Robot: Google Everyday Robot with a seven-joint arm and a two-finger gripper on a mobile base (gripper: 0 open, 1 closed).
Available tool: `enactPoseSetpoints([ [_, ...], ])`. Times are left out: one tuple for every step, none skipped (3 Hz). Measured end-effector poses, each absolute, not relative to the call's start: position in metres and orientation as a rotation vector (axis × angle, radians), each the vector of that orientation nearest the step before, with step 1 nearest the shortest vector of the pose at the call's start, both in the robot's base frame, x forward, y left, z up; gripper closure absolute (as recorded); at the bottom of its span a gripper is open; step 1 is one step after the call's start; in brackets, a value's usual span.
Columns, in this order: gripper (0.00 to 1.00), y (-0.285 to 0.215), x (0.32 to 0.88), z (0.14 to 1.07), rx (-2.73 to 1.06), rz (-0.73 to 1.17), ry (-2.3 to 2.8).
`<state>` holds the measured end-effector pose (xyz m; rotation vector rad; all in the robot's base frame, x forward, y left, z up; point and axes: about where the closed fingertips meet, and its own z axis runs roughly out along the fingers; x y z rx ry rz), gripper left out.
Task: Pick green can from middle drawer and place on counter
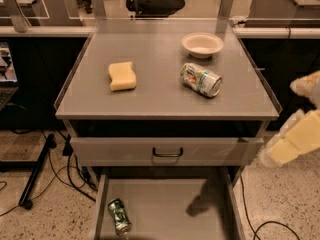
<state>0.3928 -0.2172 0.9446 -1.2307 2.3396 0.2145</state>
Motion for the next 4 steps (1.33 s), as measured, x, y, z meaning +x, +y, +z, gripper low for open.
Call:
enactPoseSetpoints([
  [0.0, -0.175, 0.374, 0.915, -1.044, 0.375, 2.308],
  [0.0, -0.125, 0.356, 0.858, -0.875, 0.572, 2.313],
  [0.0, -0.091, 0.353, 0.823, -0.878, 0.655, 2.33],
  [0.0, -0.091, 0.353, 0.823, -0.878, 0.655, 2.33],
])
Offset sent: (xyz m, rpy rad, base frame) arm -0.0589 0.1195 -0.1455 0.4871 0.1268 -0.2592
